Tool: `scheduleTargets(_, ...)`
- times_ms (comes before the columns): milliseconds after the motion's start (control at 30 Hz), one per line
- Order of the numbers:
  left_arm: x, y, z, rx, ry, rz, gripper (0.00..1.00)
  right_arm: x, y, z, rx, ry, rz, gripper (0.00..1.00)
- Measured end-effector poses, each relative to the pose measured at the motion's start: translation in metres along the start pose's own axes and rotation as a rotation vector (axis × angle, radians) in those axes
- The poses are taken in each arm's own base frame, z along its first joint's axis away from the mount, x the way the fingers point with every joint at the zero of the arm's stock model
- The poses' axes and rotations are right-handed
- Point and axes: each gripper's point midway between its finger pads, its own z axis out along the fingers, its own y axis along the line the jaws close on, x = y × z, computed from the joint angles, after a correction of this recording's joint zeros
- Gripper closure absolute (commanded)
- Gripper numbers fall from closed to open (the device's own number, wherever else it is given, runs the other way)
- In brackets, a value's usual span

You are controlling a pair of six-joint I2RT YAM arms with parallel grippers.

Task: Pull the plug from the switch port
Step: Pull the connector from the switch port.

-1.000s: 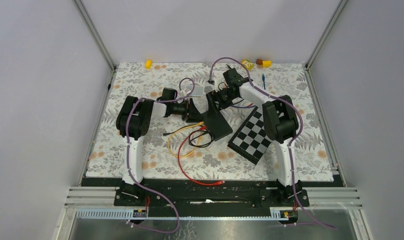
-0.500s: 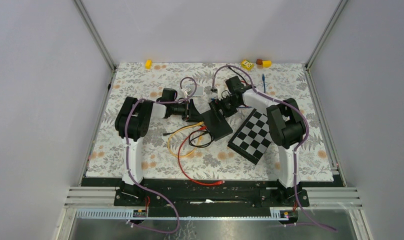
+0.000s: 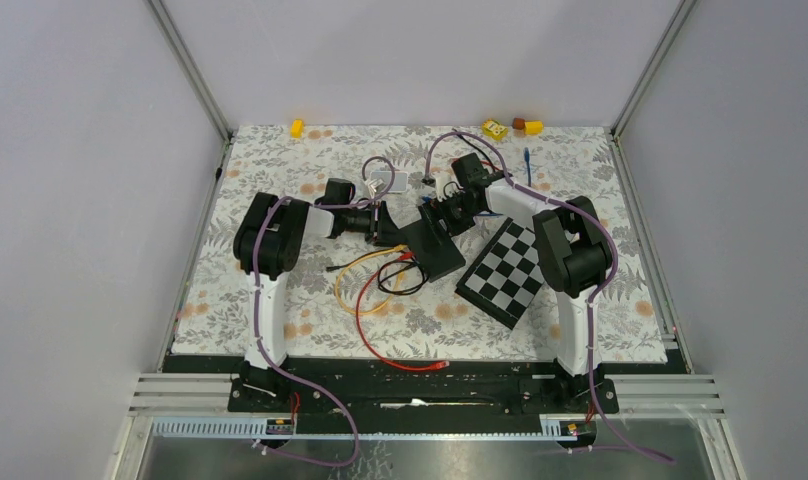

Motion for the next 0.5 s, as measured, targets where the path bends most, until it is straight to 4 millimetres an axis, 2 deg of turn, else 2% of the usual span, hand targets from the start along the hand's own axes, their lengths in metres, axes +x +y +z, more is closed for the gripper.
scheduleTargets(500, 0.0049, -0.0008, 0.0015, 0.037, 0.021, -0.005, 0.79, -0.0001, 0.0001, 0.0000, -0.001, 0.000, 0.000, 0.07)
